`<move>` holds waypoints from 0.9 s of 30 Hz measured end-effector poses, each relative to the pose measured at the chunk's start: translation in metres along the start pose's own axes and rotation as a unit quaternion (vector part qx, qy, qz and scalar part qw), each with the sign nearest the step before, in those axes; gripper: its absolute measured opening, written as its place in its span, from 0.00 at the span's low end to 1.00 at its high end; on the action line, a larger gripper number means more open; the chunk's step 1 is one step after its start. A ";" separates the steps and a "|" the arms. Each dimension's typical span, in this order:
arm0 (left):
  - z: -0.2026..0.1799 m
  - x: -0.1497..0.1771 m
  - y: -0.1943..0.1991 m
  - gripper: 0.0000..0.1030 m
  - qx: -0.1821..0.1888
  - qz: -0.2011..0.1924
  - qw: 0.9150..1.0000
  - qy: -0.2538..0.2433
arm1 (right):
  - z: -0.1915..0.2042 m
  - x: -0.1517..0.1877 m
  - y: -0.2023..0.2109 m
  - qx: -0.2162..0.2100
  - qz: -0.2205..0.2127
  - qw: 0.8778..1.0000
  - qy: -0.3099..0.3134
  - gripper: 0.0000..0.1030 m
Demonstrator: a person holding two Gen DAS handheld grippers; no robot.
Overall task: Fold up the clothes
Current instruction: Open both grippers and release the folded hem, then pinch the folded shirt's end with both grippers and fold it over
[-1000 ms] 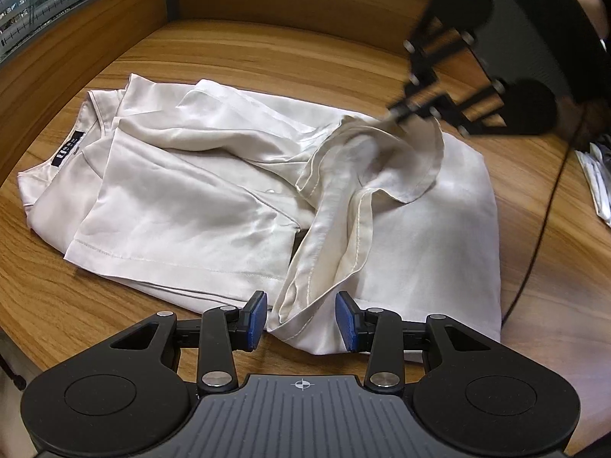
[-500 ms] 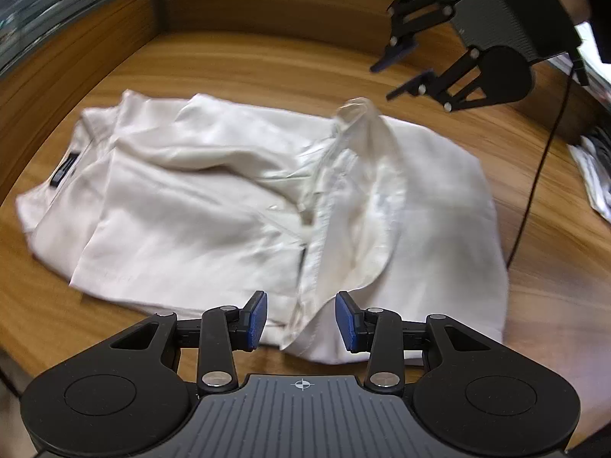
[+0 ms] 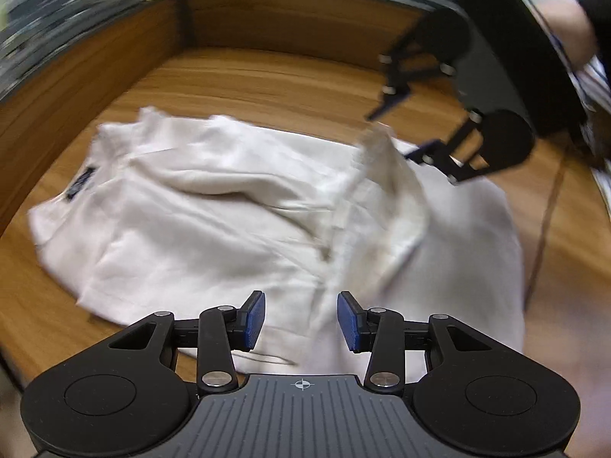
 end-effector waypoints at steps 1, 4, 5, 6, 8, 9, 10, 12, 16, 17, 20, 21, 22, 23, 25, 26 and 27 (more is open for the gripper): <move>0.008 0.000 0.000 0.43 -0.010 0.000 1.000 0.020 | -0.007 0.000 -0.001 0.007 0.002 1.000 -0.017 0.45; 0.032 0.001 0.001 0.42 -0.035 0.004 0.997 0.075 | -0.024 0.003 -0.003 0.028 0.010 0.998 -0.062 0.45; 0.038 0.002 0.001 0.42 -0.040 0.006 0.995 0.089 | -0.028 0.005 -0.002 0.036 0.014 0.997 -0.072 0.45; 0.043 0.003 0.002 0.42 -0.042 0.009 0.994 0.101 | -0.031 0.009 -0.001 0.041 0.019 0.996 -0.082 0.47; 0.045 0.006 0.005 0.42 -0.038 0.014 0.993 0.108 | -0.030 0.018 0.006 0.038 0.022 0.994 -0.098 0.47; 0.043 0.008 0.007 0.42 -0.035 0.016 0.994 0.105 | -0.028 0.022 0.010 0.034 0.023 0.994 -0.105 0.48; 0.040 0.010 0.008 0.43 -0.031 0.018 0.994 0.102 | -0.021 0.027 0.014 0.027 0.024 0.994 -0.104 0.48; 0.033 0.015 0.012 0.43 -0.022 0.025 0.995 0.094 | -0.007 0.038 0.022 0.013 0.026 0.994 -0.101 0.48; 0.002 0.021 0.018 0.45 0.008 0.039 0.998 0.049 | 0.033 0.057 0.040 -0.028 0.023 0.996 -0.079 0.48; -0.010 0.023 0.019 0.46 0.017 0.043 0.998 0.033 | 0.044 0.061 0.045 -0.038 0.022 0.996 -0.074 0.48; -0.045 0.030 0.025 0.46 0.051 0.050 0.997 0.000 | 0.074 0.070 0.057 -0.065 0.021 0.996 -0.062 0.48; -0.056 0.033 0.027 0.47 0.064 0.052 0.997 -0.004 | 0.083 0.073 0.060 -0.071 0.022 0.995 -0.061 0.48; -0.066 0.036 0.028 0.47 0.075 0.054 0.996 -0.008 | 0.089 0.074 0.063 -0.074 0.021 0.995 -0.061 0.48; -0.075 0.039 0.029 0.47 0.081 0.057 0.995 -0.012 | 0.094 0.073 0.064 -0.073 0.019 0.995 -0.060 0.48; -0.091 0.048 0.029 0.47 0.083 0.066 0.994 -0.016 | 0.105 0.074 0.068 -0.068 0.015 0.997 -0.044 0.48; -0.098 0.052 0.027 0.47 0.079 0.069 0.994 -0.017 | 0.110 0.074 0.070 -0.065 0.013 0.997 -0.036 0.48; -0.104 0.054 0.025 0.47 0.072 0.070 0.995 -0.019 | 0.115 0.073 0.070 -0.061 0.010 0.998 -0.023 0.48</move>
Point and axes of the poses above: each gripper's, at about its wrist camera, not at the fingertips, and y roughly against the way its jaws point, z to its left, x to its underside, the point moved 8 cm from there along -y, roughly the way its jaws point, and after that the axes turned 3 degrees about y, right-handed, at the moved point
